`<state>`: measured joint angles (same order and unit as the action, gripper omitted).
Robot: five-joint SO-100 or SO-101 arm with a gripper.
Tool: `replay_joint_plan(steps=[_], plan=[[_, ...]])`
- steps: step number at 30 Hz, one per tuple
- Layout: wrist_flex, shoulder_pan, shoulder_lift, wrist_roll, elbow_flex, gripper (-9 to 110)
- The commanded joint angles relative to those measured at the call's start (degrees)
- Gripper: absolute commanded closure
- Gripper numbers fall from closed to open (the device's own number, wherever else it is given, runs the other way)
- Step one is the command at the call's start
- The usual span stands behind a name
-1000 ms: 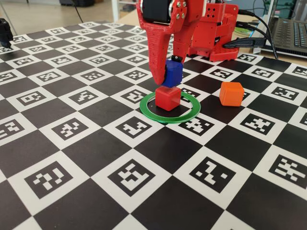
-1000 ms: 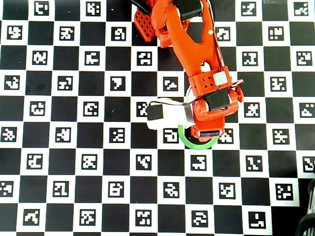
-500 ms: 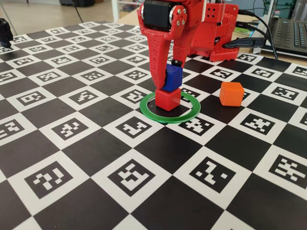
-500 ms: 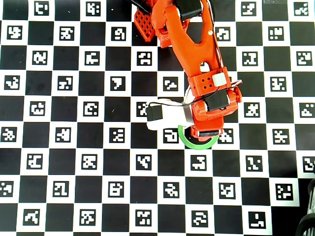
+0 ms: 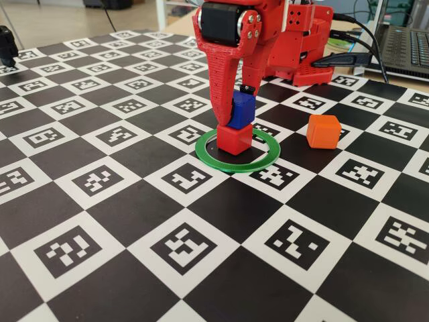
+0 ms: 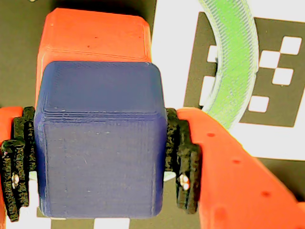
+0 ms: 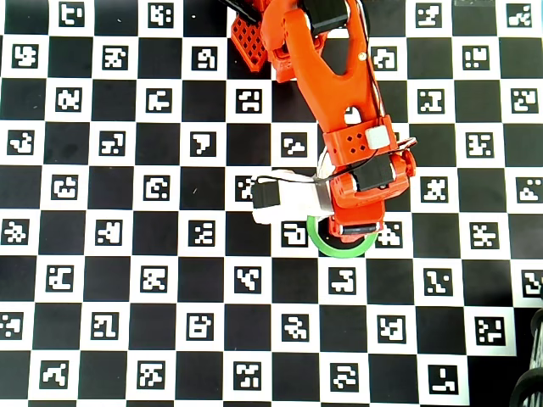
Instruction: Grab the red cube then put it in the green circle then put the blue cube on top and finally the orange cube on top
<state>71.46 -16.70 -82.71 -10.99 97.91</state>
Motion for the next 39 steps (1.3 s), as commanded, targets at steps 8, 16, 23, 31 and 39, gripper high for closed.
replay_joint_plan(steps=[8,16,23,31,39], plan=[[-0.7,-0.7,-4.04,1.49,0.18,67],[5.8,-0.88,-9.23,-0.88,-3.69,55],[17.93,-4.92,-18.19,-7.38,-9.58,53],[25.22,-16.96,-23.29,-23.29,-7.03,53],[20.3,-28.56,-24.61,-29.36,0.0,53]])
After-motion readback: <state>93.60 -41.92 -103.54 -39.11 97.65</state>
